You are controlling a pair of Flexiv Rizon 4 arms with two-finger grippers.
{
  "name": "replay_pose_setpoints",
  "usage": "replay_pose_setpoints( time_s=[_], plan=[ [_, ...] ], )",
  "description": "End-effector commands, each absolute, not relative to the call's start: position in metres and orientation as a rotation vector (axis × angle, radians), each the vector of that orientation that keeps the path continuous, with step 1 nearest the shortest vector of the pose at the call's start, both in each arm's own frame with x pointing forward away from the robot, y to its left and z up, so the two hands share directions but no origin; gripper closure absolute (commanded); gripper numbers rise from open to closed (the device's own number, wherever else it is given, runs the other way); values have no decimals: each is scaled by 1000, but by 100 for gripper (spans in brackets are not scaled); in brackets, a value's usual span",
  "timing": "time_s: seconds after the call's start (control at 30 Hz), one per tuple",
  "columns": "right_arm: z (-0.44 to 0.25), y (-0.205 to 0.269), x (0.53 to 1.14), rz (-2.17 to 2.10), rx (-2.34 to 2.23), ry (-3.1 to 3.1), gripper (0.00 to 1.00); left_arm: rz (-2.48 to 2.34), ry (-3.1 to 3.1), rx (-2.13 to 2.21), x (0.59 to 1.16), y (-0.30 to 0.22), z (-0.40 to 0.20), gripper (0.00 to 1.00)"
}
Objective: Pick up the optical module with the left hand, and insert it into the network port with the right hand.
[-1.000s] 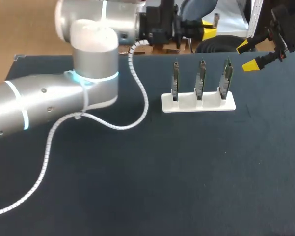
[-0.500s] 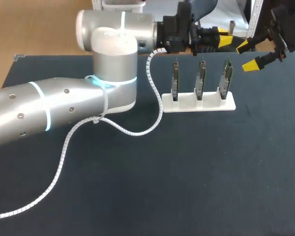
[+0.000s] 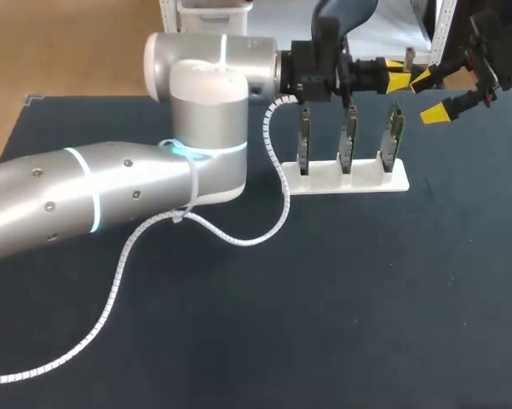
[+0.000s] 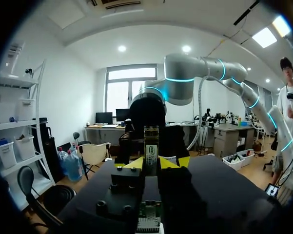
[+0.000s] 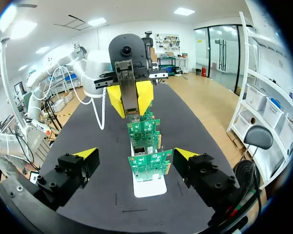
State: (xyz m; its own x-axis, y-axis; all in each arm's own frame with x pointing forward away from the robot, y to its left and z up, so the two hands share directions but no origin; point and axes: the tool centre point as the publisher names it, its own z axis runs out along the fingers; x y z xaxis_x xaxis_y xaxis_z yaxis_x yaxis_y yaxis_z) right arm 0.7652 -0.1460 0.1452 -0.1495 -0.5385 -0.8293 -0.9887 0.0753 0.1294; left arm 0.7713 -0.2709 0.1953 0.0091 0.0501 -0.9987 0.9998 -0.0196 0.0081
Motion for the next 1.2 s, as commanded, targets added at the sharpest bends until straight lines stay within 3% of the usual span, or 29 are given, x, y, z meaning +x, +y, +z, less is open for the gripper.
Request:
replay_pose_setpoints(
  time_s=[0.03, 1.2],
  plan=[
    [145, -146, 763, 958, -1515, 1757, 0, -1188, 1231, 1258, 768, -273, 193, 100],
    [145, -146, 763, 958, -1515, 1757, 0, -1141, 1292, 1235, 765, -272, 180, 100]
  ],
)
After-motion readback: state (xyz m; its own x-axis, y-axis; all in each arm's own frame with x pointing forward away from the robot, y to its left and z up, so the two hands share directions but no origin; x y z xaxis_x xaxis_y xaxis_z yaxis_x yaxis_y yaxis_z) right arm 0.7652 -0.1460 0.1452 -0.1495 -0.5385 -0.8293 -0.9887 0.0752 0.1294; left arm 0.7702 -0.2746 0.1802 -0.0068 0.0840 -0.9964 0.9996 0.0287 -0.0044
